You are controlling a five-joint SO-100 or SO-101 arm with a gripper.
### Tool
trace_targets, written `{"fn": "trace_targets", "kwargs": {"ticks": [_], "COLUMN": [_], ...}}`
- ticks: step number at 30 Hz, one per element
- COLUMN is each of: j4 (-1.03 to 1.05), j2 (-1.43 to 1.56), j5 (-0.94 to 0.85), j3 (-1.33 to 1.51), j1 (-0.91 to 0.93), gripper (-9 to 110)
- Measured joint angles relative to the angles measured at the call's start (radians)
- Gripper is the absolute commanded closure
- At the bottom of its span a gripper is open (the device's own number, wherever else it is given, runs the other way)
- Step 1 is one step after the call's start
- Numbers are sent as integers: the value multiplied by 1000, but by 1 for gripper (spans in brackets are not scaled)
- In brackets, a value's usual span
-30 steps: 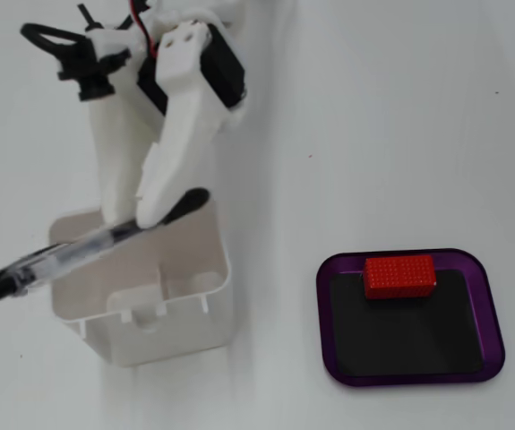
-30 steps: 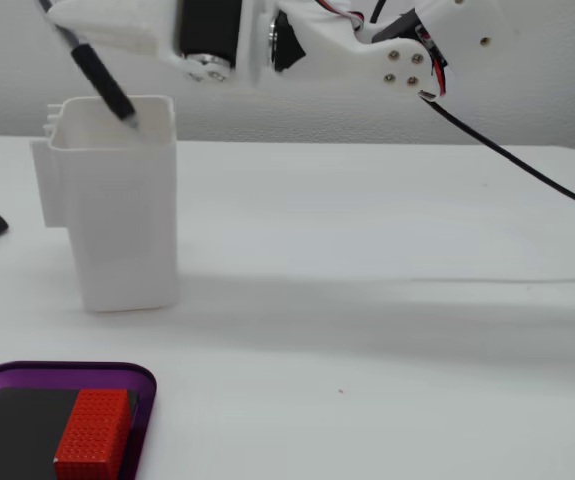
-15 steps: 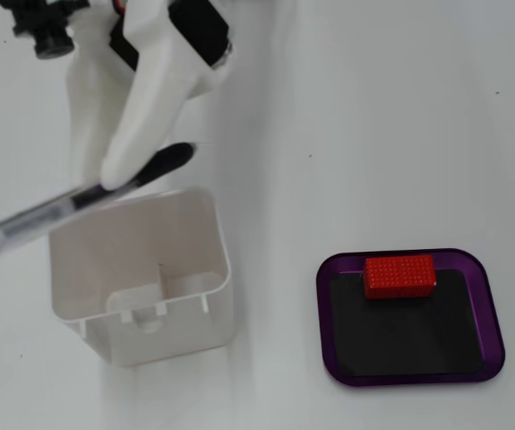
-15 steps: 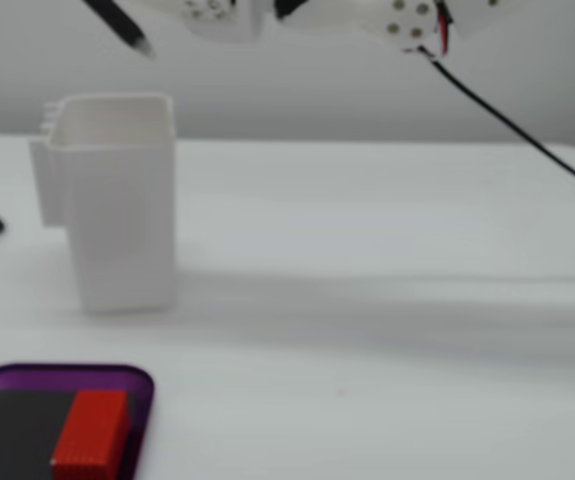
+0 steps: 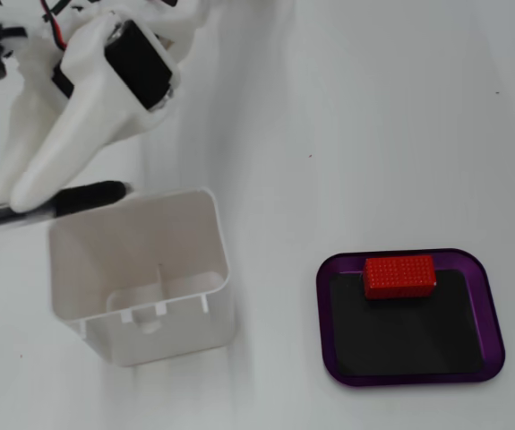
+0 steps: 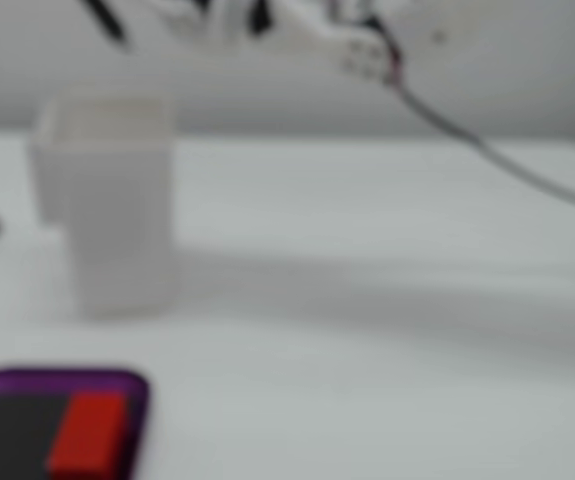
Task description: Pick up the pen and put it in the pen holder.
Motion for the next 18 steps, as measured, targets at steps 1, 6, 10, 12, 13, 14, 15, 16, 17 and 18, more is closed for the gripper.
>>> {"fn": "trace_targets", "kwargs": {"ticks": [1,6,10,12,13,14,15,16,17,18], "j4": [-12,-37,-94,-138,-153,-166,-172,-176,-181,-181], "j2": [-8,-20,-20,-20,-20,-20,-20,-20,-20,-20], "j5": [0,0,0,0,0,0,0,0,0,0], "j3": [0,3,61,95,109,120,123,126,126,126], "j1": [5,-5,-3,3,5,5,3,2,-3,-5], "gripper": [102,102,102,102,102,102,102,102,102,101]}}
